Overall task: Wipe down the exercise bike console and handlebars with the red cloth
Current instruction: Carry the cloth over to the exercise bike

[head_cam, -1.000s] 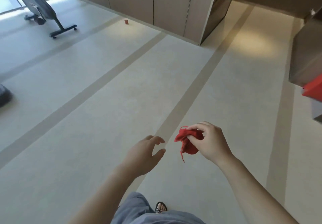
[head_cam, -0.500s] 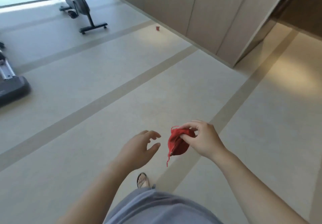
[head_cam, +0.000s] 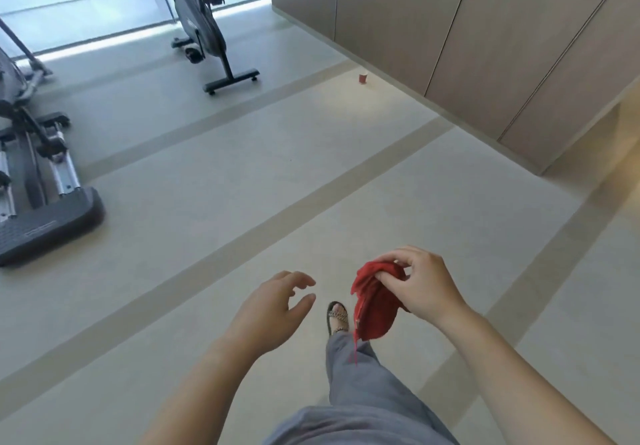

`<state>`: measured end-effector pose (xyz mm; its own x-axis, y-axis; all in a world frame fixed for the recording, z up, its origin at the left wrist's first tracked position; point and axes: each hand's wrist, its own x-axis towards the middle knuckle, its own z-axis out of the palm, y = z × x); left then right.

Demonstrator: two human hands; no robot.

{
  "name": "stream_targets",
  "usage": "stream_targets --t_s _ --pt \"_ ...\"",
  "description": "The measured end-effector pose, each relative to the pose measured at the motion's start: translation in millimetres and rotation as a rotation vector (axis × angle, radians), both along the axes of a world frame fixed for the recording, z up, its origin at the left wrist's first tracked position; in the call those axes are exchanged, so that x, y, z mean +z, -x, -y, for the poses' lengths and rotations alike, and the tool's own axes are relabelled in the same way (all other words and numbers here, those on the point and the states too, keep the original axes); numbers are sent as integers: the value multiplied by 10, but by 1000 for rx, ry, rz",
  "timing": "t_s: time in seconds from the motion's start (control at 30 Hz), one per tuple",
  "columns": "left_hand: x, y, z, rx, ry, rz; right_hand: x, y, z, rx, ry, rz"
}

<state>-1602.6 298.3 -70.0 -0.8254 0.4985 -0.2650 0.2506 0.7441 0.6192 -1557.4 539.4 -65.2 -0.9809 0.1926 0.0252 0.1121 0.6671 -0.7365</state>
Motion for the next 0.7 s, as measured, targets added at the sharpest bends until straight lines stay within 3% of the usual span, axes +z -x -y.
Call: stream_targets --t_s 0.33,0.7 --pt "304 2557 -1015 -23 -32 1 308 2580 -696 51 117 -62" --pt "288 4769 -756 209 -83 -46 364 5285 -577 161 95 -40"
